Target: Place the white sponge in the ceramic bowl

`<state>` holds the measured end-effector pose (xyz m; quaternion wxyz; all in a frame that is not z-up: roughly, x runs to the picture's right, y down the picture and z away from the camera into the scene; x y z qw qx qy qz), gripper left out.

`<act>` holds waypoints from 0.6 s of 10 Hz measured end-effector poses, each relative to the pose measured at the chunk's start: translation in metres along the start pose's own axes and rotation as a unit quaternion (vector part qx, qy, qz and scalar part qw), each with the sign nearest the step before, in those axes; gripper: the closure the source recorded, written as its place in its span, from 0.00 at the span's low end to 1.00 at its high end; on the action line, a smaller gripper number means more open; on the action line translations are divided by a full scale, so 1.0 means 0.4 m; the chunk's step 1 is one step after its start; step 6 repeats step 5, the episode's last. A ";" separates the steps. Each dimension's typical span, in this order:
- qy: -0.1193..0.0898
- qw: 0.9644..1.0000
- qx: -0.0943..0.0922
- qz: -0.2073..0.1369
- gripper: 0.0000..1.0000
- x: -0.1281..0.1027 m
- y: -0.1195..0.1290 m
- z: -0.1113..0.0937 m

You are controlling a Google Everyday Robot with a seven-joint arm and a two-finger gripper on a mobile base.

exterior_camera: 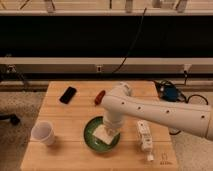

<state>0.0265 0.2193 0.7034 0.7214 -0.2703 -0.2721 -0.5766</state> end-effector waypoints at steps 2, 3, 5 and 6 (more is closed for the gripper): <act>-0.002 1.000 0.005 -0.015 0.20 -0.008 -0.025 -0.007; 0.000 1.000 0.009 -0.020 0.20 -0.001 -0.038 -0.015; 0.004 1.000 0.021 -0.013 0.28 0.031 -0.043 -0.024; 0.004 1.000 0.021 -0.013 0.28 0.031 -0.043 -0.024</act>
